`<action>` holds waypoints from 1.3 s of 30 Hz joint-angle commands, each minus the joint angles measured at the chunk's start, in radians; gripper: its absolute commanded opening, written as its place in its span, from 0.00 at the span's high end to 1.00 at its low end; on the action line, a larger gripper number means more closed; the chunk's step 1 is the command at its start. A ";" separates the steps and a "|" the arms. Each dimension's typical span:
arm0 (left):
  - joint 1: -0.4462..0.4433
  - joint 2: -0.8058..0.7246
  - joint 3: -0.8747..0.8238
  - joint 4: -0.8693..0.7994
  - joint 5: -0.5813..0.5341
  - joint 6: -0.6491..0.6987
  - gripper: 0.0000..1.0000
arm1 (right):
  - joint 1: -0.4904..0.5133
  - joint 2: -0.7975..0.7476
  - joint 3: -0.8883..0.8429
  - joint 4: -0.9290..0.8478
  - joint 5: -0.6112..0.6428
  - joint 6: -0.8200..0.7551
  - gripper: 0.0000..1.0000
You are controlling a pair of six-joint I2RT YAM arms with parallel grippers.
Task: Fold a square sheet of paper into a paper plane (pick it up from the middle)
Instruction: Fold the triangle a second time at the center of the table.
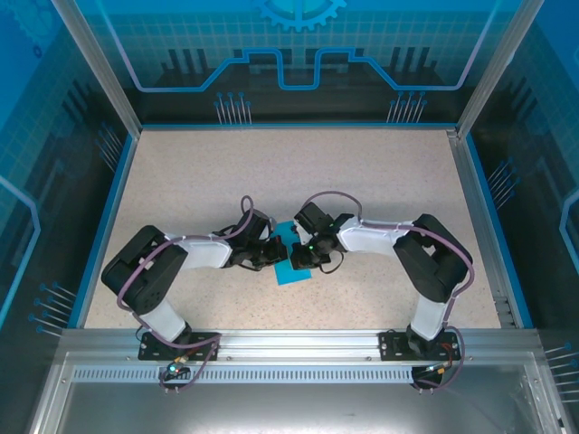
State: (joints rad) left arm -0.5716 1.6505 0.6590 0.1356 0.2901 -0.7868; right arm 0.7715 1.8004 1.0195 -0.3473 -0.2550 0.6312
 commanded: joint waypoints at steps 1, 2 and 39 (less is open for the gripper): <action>-0.003 0.009 -0.006 -0.039 -0.047 0.001 0.96 | -0.006 0.033 0.015 0.000 -0.017 -0.004 0.91; -0.002 0.009 -0.004 -0.049 -0.058 -0.001 0.96 | -0.007 0.037 0.013 -0.008 -0.016 -0.008 0.91; 0.001 -0.176 0.028 -0.134 -0.057 -0.061 0.61 | -0.082 -0.195 -0.146 0.078 0.074 0.025 0.69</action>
State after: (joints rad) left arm -0.5735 1.5284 0.6842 0.0467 0.2577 -0.8223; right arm 0.7055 1.5745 0.8436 -0.3119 -0.2016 0.6453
